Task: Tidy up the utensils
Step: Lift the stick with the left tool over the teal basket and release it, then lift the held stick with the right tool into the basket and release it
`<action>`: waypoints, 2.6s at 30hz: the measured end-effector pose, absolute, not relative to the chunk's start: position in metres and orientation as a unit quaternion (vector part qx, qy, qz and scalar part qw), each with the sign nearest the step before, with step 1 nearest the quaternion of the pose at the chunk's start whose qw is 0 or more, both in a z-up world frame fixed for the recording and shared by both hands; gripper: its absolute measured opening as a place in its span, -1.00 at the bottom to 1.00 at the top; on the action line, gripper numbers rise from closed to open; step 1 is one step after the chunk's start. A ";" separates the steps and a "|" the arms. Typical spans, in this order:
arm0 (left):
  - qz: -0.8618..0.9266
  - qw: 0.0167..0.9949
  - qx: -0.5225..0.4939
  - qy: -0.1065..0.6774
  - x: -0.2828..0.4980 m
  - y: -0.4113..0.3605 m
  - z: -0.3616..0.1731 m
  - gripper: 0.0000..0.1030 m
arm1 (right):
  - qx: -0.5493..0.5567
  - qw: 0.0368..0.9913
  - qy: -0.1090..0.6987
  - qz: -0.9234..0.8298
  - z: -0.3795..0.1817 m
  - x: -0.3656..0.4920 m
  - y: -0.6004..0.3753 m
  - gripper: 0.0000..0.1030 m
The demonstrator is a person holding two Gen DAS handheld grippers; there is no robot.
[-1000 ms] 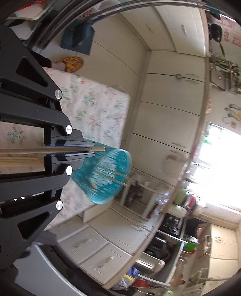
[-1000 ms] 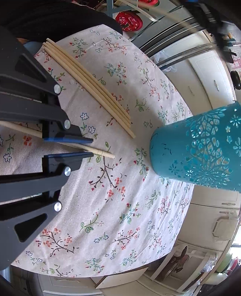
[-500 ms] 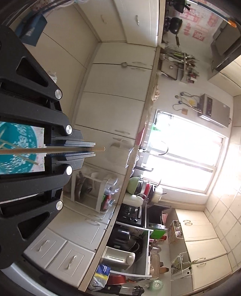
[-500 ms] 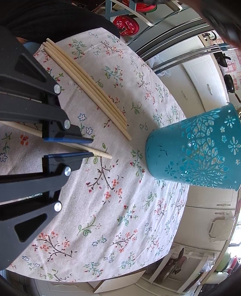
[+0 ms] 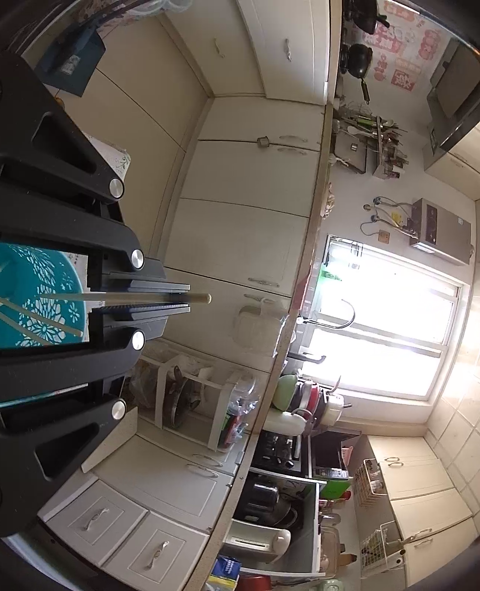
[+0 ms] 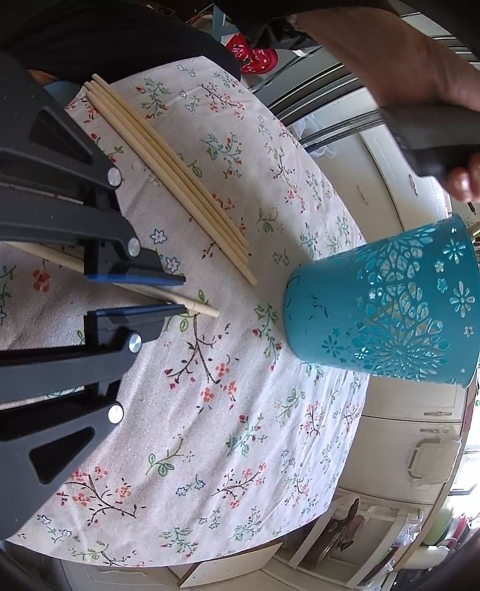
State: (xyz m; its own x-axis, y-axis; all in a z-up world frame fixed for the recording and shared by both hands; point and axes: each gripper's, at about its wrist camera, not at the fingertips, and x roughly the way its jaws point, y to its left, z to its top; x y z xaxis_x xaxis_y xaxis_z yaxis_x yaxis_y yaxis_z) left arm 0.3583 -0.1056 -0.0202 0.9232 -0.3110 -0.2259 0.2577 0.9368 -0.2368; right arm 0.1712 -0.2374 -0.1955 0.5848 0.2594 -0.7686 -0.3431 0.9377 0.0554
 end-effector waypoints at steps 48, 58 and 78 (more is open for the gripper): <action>-0.107 0.925 -0.064 0.360 0.209 -0.013 -0.156 0.20 | 0.134 0.919 0.310 0.202 -0.068 0.173 -0.271 -0.89; -0.104 0.922 -0.056 0.368 0.208 -0.021 -0.167 0.27 | 0.125 0.961 0.148 0.199 0.032 0.226 -0.235 -0.88; -0.100 0.919 -0.073 0.375 0.213 -0.014 -0.174 0.32 | 0.094 0.981 0.144 0.092 -0.013 0.301 -0.218 -0.86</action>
State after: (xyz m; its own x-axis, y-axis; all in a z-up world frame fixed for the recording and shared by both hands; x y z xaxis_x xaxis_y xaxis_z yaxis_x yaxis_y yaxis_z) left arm 0.2132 -0.0141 -0.1739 0.6991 -0.2389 -0.6739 0.1297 0.9693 -0.2091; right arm 0.3011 -0.2176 -0.0131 0.9419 0.2068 -0.2647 -0.1526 0.9654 0.2114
